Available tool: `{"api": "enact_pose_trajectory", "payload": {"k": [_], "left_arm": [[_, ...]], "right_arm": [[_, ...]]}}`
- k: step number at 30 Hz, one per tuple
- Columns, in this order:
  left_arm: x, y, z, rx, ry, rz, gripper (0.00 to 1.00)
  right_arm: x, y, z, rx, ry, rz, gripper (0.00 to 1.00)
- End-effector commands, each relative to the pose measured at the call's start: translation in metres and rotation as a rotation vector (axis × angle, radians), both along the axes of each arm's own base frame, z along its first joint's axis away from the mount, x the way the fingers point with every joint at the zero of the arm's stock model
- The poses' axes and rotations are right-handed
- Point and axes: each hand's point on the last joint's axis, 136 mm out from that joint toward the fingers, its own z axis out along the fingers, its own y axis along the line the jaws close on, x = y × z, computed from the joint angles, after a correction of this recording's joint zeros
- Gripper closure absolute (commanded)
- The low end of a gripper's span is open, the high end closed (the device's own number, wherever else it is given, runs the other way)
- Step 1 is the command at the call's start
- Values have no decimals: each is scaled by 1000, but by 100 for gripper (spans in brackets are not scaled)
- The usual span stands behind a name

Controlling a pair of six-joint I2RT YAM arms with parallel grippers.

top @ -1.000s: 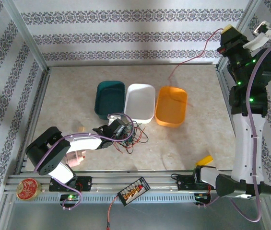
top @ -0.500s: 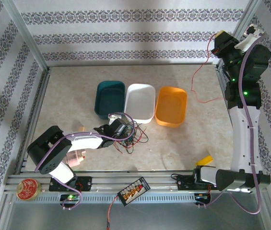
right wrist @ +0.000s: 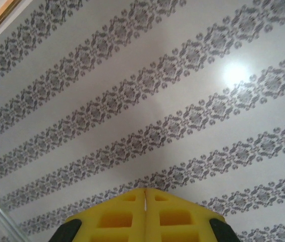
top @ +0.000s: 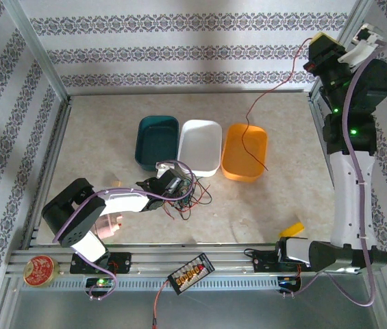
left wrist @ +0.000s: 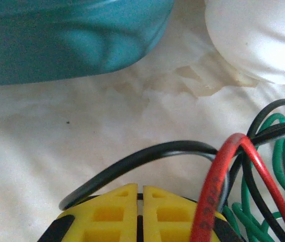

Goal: Untangle the cables

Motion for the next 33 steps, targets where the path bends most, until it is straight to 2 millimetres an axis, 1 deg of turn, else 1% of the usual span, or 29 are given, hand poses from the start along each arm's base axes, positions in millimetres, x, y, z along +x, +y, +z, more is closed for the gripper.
{"api": "enact_pose_trajectory", "payload": {"k": [1, 6, 8, 10, 15, 19, 22, 27, 29, 33], "left_arm": [[-10, -3, -9, 31, 48, -17, 100], [-11, -4, -10, 28, 47, -17, 100], [-12, -3, -11, 35, 52, -21, 100], [-12, -3, -12, 44, 55, -26, 100], [-10, -5, -10, 49, 51, -31, 100], [-8, -7, -8, 46, 48, -35, 100], [-8, -9, -9, 51, 52, -39, 100], [-7, -9, -9, 57, 54, -41, 100], [-7, -9, -9, 58, 53, -40, 100], [-7, -10, -10, 57, 57, -42, 100]], "right_arm": [[8, 14, -8, -7, 2, 31, 100], [22, 21, -45, 0, 84, 45, 100], [26, 22, -56, -1, 104, 45, 100], [28, 22, -60, -4, 112, 44, 100], [30, 24, -51, -11, 96, 49, 100], [32, 31, -45, -14, 84, 68, 100], [32, 34, -37, -21, 67, 76, 100], [28, 33, -21, -31, 32, 64, 100], [27, 33, -21, -30, 31, 67, 100], [32, 37, -28, -10, 47, 91, 100]]}}
